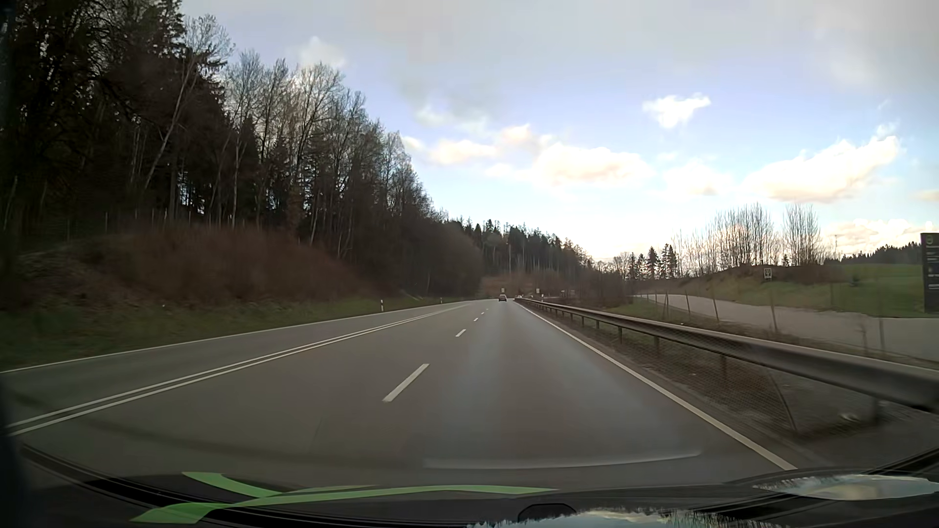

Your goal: Follow the waypoints while adhering to traffic rules and regulations

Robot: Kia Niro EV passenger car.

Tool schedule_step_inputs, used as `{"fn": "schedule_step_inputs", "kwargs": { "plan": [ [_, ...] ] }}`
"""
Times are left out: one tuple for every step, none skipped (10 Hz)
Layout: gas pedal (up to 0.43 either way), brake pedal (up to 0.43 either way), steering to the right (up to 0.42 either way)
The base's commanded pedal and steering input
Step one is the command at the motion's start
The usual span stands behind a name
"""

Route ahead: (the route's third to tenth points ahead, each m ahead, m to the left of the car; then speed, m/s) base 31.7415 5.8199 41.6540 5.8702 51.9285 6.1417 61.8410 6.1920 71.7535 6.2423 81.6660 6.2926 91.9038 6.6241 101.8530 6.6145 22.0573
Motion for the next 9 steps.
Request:
{"fn": "schedule_step_inputs", "kwargs": {
  "plan": [
    [0.189, 0.000, -0.003],
    [0.189, 0.000, -0.003],
    [0.189, 0.000, -0.003],
    [0.189, 0.000, -0.002],
    [0.189, 0.000, -0.002],
    [0.189, 0.000, -0.003],
    [0.189, 0.000, -0.002],
    [0.189, 0.000, -0.002],
    [0.189, 0.000, -0.003]
  ]
}}
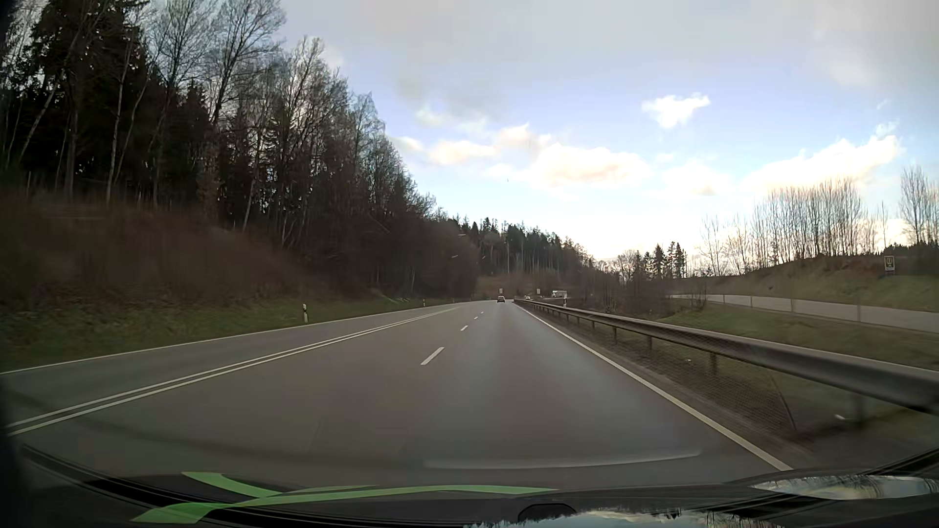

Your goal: Follow the waypoints while adhering to traffic rules and regulations

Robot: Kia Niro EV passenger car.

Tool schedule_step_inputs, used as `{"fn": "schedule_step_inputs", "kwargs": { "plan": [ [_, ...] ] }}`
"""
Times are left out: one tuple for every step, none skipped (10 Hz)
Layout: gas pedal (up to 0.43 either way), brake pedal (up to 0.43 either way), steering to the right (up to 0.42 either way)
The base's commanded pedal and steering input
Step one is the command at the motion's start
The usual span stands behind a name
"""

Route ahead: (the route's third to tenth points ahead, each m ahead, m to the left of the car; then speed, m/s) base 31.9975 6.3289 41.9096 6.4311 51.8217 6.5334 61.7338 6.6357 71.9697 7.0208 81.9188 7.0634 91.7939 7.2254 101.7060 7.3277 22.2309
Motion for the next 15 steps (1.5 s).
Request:
{"fn": "schedule_step_inputs", "kwargs": {
  "plan": [
    [0.189, 0.000, -0.004],
    [0.189, 0.000, -0.004],
    [0.189, 0.000, -0.004],
    [0.189, 0.000, -0.004],
    [0.189, 0.000, -0.004],
    [0.189, 0.000, -0.004],
    [0.189, 0.000, -0.004],
    [0.189, 0.000, -0.004],
    [0.189, 0.000, -0.004],
    [0.189, 0.000, -0.004],
    [0.189, 0.000, -0.004],
    [0.189, 0.000, -0.004],
    [0.189, 0.000, -0.004],
    [0.189, 0.000, -0.004],
    [0.189, 0.000, -0.004]
  ]
}}
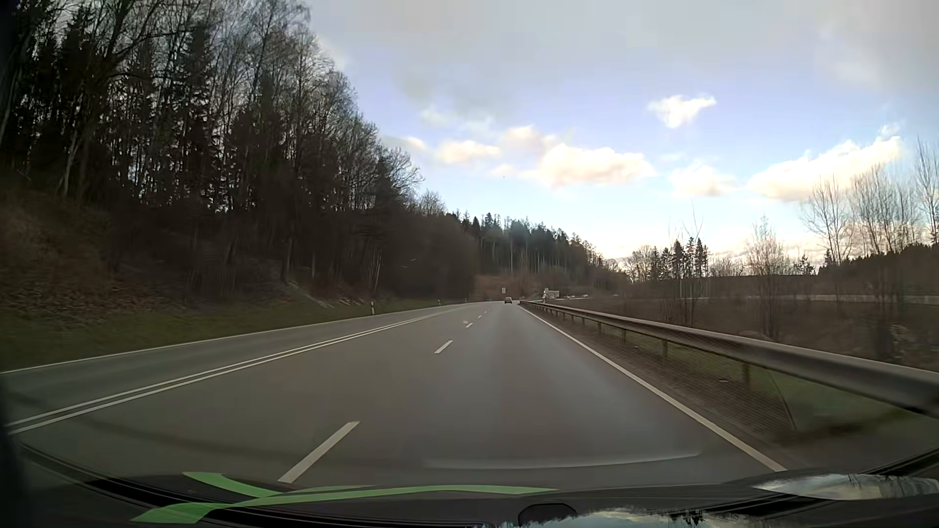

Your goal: Follow the waypoints while adhering to traffic rules and regulations

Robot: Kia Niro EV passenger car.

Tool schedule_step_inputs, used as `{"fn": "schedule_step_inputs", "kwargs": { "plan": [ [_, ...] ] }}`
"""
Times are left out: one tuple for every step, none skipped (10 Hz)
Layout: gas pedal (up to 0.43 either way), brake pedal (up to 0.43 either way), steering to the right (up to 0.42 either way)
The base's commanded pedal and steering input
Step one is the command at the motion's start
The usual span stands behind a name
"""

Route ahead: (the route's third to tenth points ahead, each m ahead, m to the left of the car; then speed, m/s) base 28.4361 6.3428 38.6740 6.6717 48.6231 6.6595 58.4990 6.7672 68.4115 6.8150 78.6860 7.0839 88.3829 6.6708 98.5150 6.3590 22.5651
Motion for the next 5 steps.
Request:
{"fn": "schedule_step_inputs", "kwargs": {
  "plan": [
    [0.189, 0.000, -0.004],
    [0.189, 0.000, -0.004],
    [0.189, 0.000, -0.004],
    [0.189, 0.000, -0.004],
    [0.189, 0.000, -0.003]
  ]
}}
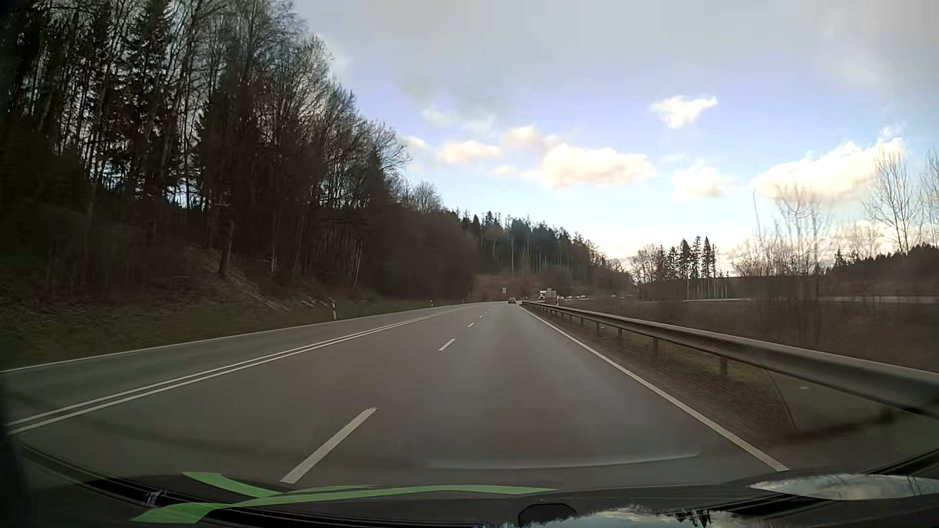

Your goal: Follow the waypoints while adhering to traffic rules and regulations

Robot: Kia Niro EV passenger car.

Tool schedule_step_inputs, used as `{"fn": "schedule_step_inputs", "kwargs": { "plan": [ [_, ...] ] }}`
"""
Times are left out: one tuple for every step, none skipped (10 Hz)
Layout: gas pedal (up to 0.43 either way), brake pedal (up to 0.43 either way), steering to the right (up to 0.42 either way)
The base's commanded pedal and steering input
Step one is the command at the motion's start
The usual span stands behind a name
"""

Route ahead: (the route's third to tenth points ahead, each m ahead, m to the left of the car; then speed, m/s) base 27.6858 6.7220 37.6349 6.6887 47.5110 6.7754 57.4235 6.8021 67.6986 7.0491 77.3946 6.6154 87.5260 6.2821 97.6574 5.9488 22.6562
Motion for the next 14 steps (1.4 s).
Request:
{"fn": "schedule_step_inputs", "kwargs": {
  "plan": [
    [0.189, 0.000, -0.004],
    [0.189, 0.000, -0.003],
    [0.189, 0.000, -0.003],
    [0.189, 0.000, -0.003],
    [0.189, 0.000, -0.004],
    [0.189, 0.000, -0.003],
    [0.189, 0.000, -0.003],
    [0.189, 0.000, -0.003],
    [0.189, 0.000, -0.004],
    [0.189, 0.000, -0.003],
    [0.189, 0.000, -0.003],
    [0.189, 0.000, -0.003],
    [0.189, 0.000, -0.004],
    [0.189, 0.000, -0.003]
  ]
}}
